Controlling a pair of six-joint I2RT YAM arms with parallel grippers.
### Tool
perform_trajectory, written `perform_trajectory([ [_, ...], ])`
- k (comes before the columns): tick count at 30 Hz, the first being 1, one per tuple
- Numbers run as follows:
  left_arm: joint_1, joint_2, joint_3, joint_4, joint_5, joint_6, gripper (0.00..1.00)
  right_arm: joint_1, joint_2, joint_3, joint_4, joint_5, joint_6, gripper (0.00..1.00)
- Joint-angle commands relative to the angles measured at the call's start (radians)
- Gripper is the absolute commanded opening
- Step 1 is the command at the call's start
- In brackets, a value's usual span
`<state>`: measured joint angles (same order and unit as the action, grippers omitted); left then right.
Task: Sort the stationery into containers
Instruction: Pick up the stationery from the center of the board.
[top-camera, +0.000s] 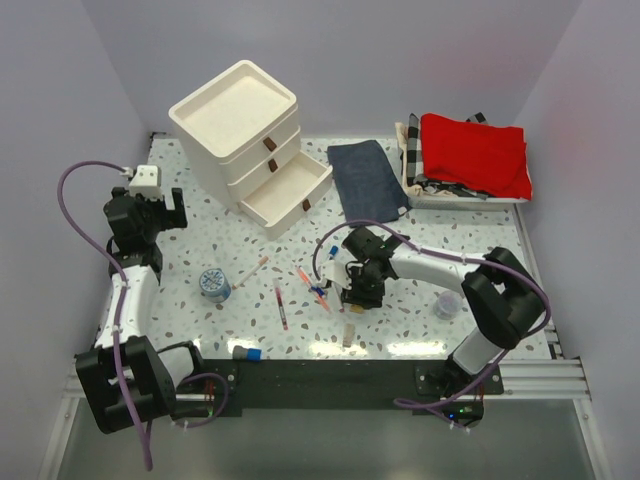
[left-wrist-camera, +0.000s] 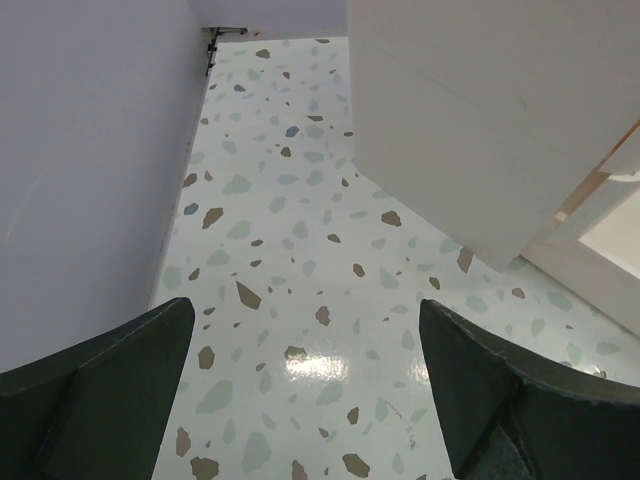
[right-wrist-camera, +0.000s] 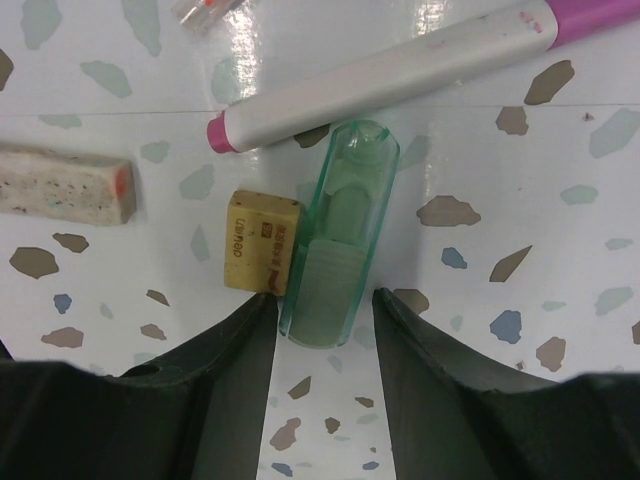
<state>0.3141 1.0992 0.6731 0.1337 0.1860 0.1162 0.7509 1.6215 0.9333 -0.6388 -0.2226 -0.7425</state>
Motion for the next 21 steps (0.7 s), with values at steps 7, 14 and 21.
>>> perform_trajectory([
  [7,0.008,-0.009,-0.007,0.033,-0.005,0.016,0.99,0.005,0.043,0.024,0.079,0.085,0.035,0.43],
  [14,0.01,-0.002,-0.003,0.032,0.007,0.01,0.99,0.002,0.009,0.03,0.03,0.072,0.017,0.12],
  [21,0.01,-0.007,-0.024,0.081,0.009,0.005,0.99,-0.011,-0.152,0.076,-0.094,0.123,-0.023,0.05],
])
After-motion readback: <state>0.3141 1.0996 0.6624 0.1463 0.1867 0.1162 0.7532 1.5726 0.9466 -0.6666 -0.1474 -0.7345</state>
